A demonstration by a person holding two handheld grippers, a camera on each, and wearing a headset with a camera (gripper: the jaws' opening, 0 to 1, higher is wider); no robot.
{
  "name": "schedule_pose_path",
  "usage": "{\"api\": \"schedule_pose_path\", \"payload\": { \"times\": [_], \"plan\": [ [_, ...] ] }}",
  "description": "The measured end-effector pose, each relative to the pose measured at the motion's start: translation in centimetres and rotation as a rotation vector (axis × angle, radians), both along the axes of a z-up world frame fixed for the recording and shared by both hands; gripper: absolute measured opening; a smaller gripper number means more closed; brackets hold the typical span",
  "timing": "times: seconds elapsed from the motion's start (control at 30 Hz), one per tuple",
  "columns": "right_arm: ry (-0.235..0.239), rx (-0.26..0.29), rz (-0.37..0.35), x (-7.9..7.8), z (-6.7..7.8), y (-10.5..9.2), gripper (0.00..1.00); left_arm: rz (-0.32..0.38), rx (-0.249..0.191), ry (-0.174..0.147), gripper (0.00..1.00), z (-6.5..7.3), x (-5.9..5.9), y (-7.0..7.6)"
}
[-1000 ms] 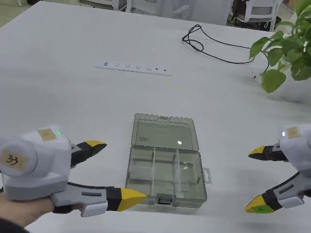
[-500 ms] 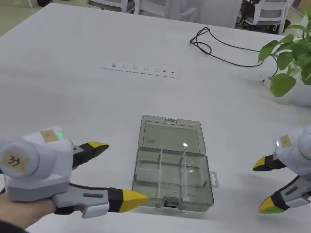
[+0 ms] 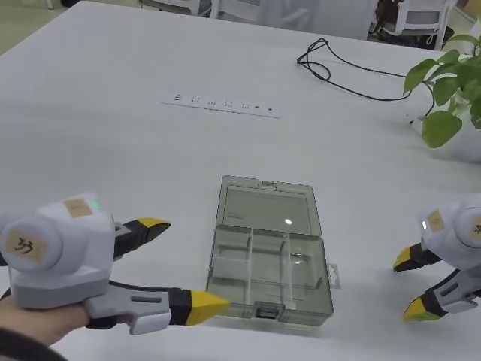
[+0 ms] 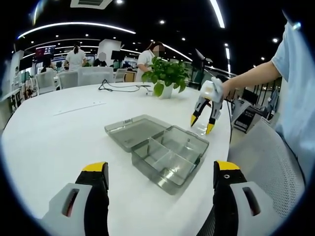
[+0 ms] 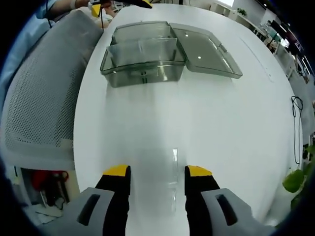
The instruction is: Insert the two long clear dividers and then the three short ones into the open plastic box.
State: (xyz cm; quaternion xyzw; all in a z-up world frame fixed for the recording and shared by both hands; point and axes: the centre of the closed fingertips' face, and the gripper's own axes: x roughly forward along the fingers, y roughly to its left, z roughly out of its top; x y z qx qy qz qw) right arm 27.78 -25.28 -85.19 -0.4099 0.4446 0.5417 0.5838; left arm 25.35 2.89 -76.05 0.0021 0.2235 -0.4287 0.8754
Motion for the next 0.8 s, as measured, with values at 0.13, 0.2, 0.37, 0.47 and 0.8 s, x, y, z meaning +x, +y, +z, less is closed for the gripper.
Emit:
{"api": "schedule_pose_path", "payload": {
  "times": [0.13,0.2,0.37,0.47,0.8],
  "plan": [
    [0.001,-0.011,0.018,-0.13,-0.18,0.16,0.42,0.003,-0.003,0.001,0.89,0.00,0.02,0.02],
    [-0.008,-0.018,0.028,0.04,-0.21,0.14,0.40,0.005,-0.003,0.002,0.90,-0.01,0.02,0.06],
    [-0.019,-0.033,0.077,-0.27,-0.26,0.24,0.37,0.009,-0.006,0.000,0.89,0.02,0.15,0.06],
    [-0.015,-0.031,0.089,-0.30,-0.25,0.26,0.35,0.009,-0.009,0.000,0.89,-0.03,0.26,-0.04],
    [-0.024,-0.025,0.035,-0.15,-0.20,0.14,0.33,-0.003,-0.019,-0.007,0.89,0.15,0.38,-0.78]
  ]
}}
